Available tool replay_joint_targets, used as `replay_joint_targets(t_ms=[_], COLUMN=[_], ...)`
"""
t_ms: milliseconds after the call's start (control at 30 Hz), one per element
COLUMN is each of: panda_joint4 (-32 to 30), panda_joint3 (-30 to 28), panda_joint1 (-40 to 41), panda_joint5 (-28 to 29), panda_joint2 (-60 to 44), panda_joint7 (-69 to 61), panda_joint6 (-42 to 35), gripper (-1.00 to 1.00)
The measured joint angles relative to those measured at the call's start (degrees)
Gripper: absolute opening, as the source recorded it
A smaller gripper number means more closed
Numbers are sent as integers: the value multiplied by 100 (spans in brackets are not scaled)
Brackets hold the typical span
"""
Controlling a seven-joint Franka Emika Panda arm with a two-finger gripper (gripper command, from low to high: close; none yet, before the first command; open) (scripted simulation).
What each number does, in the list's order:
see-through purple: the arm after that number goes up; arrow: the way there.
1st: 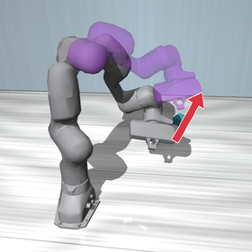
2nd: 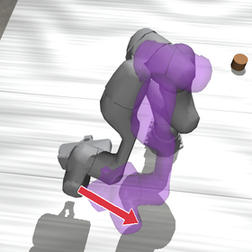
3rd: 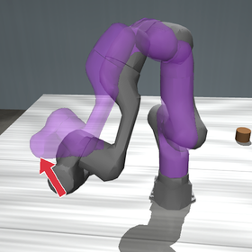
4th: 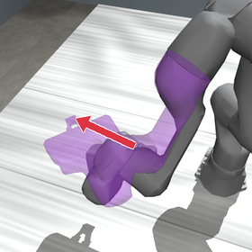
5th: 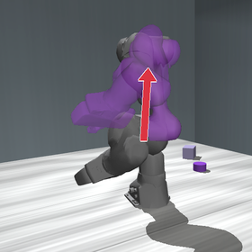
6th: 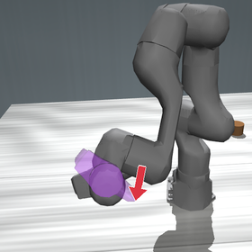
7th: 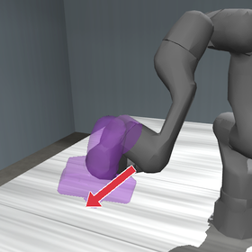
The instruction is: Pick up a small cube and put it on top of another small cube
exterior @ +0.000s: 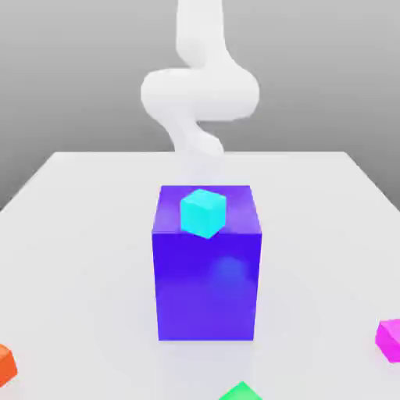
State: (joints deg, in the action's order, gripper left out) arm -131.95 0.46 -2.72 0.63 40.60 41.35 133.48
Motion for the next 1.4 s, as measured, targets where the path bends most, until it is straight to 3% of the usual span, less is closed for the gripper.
replay_joint_targets(t_ms=[700, 933, 1067, 1100, 1400], panda_joint4=[-138, -168, -20, 20, -44], panda_joint3=[780, 1177, 966, 893, 998], panda_joint1=[-1944, -2258, -2505, -2566, -2489], panda_joint5=[386, 821, 1151, 1214, 1105], panda_joint2=[-4399, -5883, -6716, -6895, -6625], panda_joint7=[-3875, -4907, -4824, -4783, -4868], panda_joint6=[1426, 1892, 2451, 2588, 2368], gripper=[0, 0, 0, -100, -100])
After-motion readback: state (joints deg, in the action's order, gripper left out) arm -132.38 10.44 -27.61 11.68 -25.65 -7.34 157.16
